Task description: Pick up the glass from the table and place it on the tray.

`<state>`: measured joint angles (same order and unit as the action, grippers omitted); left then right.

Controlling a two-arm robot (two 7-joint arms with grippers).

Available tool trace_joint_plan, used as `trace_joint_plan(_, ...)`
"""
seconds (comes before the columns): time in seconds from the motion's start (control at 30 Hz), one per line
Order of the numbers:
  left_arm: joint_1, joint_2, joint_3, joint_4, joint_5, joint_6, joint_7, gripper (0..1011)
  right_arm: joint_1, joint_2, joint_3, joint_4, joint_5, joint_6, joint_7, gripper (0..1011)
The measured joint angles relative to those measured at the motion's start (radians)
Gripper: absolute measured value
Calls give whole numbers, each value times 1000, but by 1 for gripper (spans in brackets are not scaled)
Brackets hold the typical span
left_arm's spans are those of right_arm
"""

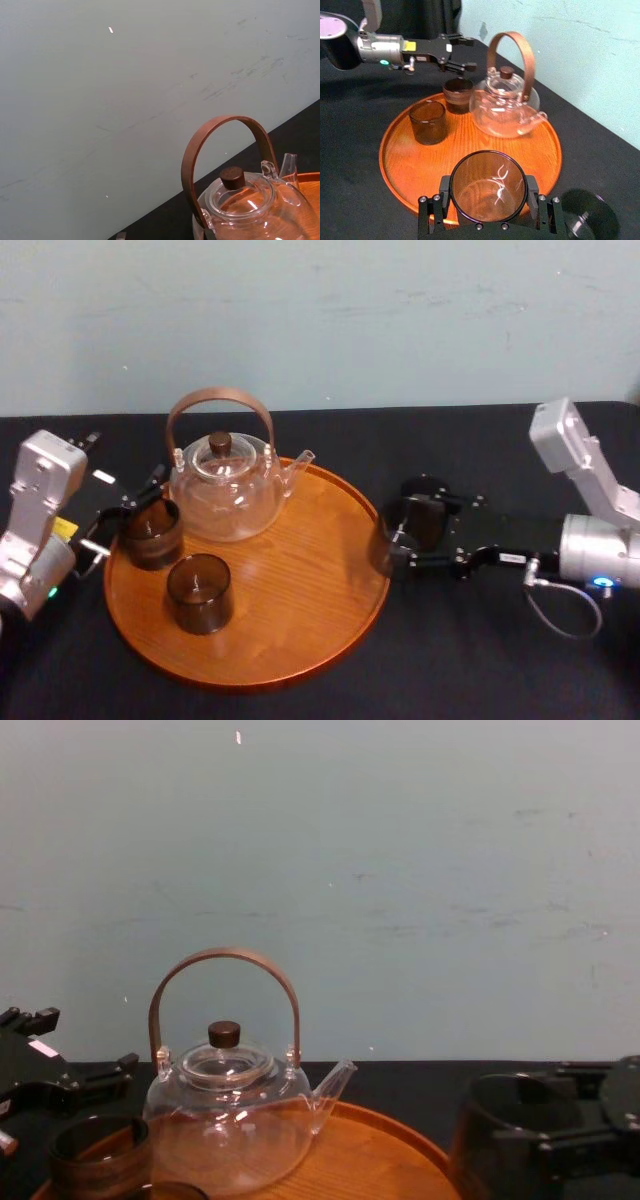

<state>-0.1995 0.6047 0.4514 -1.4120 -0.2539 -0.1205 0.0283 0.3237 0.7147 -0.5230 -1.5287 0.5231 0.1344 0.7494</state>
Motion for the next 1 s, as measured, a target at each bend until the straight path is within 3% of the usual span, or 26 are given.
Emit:
trace_joint_plan(0.53,0,0,0,0,0,0,0,1001,90,-107,-122,60,-23,-30,38,902)
trace_joint_plan(1.0,0,0,0,0,0,0,0,1001,109,-173,-179,105,-24,-59,45,902)
